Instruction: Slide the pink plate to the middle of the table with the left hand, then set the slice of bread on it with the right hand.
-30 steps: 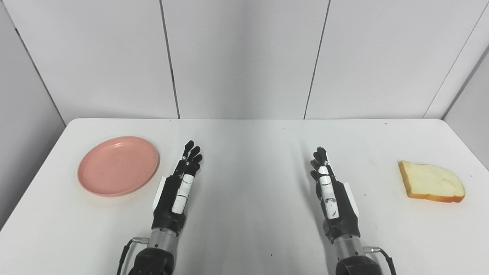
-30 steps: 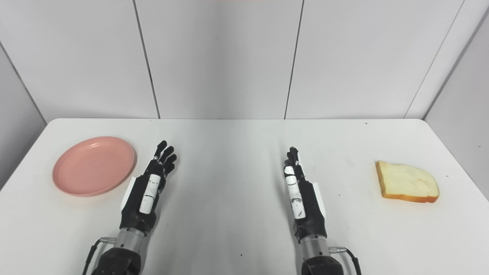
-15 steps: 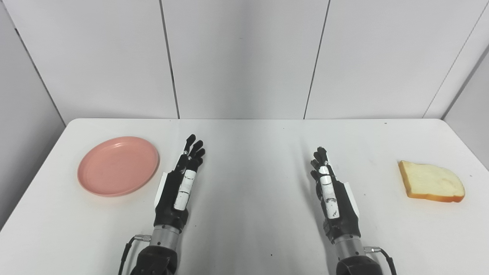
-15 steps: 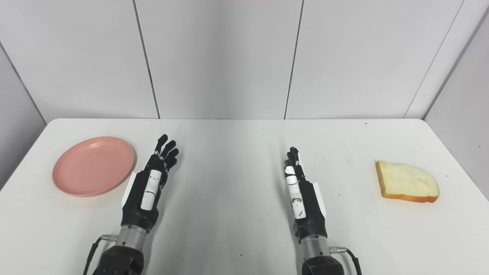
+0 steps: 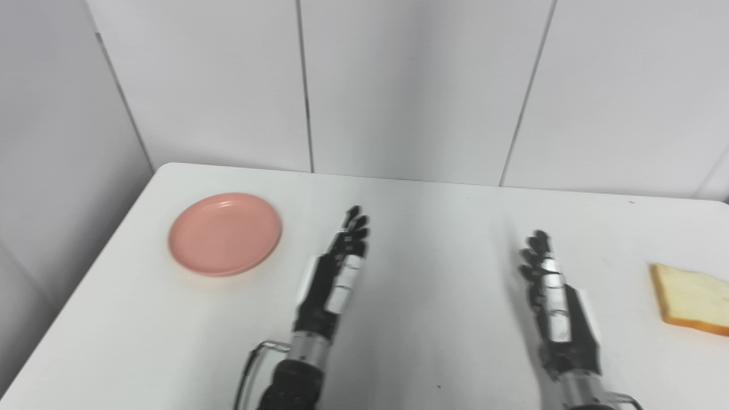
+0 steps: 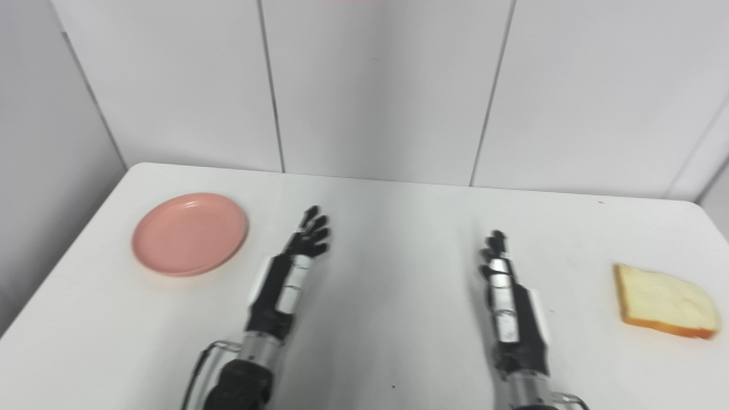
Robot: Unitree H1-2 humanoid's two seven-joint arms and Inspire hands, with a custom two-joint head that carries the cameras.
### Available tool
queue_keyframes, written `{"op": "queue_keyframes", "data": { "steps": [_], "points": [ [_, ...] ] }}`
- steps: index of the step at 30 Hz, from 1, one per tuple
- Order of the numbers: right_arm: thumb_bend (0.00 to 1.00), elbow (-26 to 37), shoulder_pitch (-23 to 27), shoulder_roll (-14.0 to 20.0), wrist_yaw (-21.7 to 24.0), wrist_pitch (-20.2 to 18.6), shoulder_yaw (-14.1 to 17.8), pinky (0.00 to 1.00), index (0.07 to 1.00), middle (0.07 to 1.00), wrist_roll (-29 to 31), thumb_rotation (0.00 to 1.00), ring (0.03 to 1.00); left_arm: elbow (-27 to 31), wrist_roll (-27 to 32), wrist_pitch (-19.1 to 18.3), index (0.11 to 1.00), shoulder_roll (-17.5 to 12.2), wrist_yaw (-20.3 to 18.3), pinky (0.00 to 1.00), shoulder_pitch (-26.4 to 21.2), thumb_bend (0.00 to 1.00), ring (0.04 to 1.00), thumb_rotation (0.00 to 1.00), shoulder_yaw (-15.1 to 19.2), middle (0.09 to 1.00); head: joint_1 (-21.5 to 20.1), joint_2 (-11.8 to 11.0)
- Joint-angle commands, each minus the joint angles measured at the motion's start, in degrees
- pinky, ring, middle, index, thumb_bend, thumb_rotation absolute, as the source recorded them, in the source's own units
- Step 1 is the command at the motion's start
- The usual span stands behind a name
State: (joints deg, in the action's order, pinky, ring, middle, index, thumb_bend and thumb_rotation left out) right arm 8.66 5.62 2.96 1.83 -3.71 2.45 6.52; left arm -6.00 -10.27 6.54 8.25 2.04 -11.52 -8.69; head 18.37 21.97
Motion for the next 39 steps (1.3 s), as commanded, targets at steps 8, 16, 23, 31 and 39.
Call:
{"op": "queue_keyframes", "data": {
  "steps": [8,16,23,31,39],
  "points": [
    [0.66,3.8,1.2,-0.3,0.2,0.4,-0.3,1.0,1.0,1.0,1.0,1.0,1.0,-1.4,-0.1,3.2,0.926,1.1,1.7,0.9,-2.7,0.74,0.917,0.94,0.0,0.93,0.3,0.2],
    [0.64,5.7,1.0,-1.1,-0.3,-1.0,-0.7,1.0,1.0,1.0,0.4,1.0,1.0,-0.7,-0.2,3.0,0.929,0.8,1.4,0.9,-2.5,0.75,0.918,0.92,-0.1,0.933,0.2,0.6],
    [0.63,6.9,1.0,-1.6,-0.7,-2.5,-1.1,1.0,1.0,1.0,-0.2,1.0,1.0,2.0,-2.6,1.0,0.917,0.3,1.6,0.86,-3.2,0.74,0.898,0.94,-0.3,0.919,1.2,1.0],
    [0.59,6.2,1.5,-2.2,-0.2,-2.3,-0.9,1.0,1.0,1.0,1.1,1.0,1.0,7.8,1.3,-6.3,0.914,-0.6,-1.3,0.86,-8.0,0.79,0.904,0.94,1.9,0.918,3.2,0.7],
    [0.6,6.0,1.5,-2.3,-0.4,-1.7,-0.9,1.0,1.0,1.0,0.6,1.0,1.0,12.3,3.6,-10.1,0.916,-1.6,-1.6,0.89,-12.4,0.83,0.902,0.92,4.6,0.92,3.9,0.7]
  ]
}}
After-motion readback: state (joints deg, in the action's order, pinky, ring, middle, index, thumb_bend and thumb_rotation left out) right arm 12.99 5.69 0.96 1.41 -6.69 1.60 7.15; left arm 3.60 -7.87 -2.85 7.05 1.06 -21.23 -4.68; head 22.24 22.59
